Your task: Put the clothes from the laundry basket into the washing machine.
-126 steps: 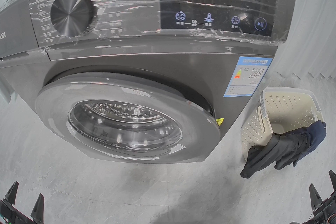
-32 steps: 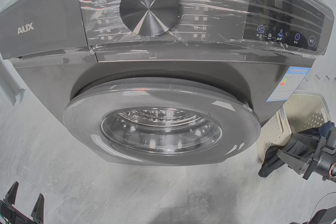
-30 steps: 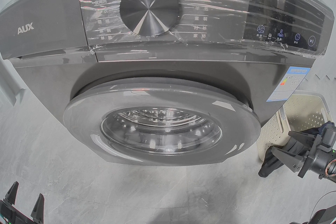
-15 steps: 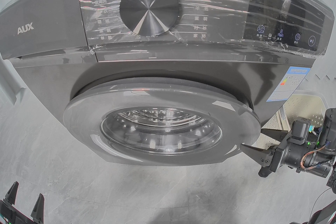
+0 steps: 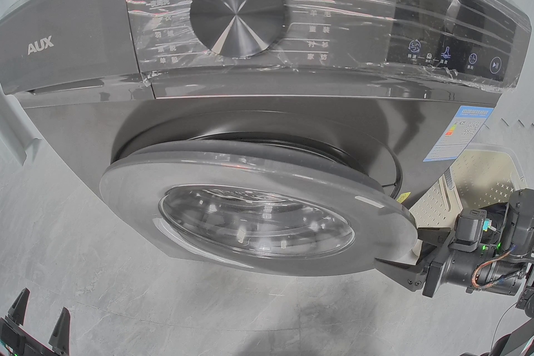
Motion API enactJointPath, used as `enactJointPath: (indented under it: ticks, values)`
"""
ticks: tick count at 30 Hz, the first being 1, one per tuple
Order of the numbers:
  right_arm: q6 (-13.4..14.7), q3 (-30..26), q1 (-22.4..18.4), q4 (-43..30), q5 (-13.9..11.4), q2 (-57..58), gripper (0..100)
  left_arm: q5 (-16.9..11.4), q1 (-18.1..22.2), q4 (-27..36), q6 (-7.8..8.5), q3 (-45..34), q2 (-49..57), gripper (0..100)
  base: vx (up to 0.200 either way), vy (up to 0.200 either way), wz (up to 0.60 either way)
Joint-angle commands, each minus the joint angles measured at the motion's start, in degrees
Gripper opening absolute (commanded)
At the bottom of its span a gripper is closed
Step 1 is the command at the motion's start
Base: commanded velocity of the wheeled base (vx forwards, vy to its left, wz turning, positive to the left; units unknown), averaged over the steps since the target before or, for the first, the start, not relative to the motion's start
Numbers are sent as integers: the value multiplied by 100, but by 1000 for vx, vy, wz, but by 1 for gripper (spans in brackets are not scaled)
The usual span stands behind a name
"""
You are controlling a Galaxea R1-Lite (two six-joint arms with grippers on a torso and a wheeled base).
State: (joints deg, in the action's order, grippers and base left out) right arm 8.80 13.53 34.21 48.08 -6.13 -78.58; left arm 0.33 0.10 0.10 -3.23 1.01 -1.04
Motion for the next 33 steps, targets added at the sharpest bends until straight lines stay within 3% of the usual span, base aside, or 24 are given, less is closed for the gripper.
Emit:
enactJointPath:
  ticks: [1, 9, 19, 26, 33]
  values:
    - [-19, -105, -11, 17, -2, 168, 100, 2, -1, -1, 7, -92, 95, 100, 0, 0, 0]
    - [-28, 317, 33, 52, -2, -377, 100, 2, -1, -1, -2, -92, 95, 100, -150, 0, 0]
    - [-19, -35, 323, 52, -20, -228, 100, 2, -1, -1, 7, -92, 95, 100, 0, 0, 0]
    - [-10, 299, 236, 61, 16, -430, 100, 2, -1, -1, 7, -92, 95, 100, 0, 0, 0]
    - [-19, 255, 341, 44, 7, -623, 100, 2, -1, -1, 7, -92, 95, 100, -171, 0, 0]
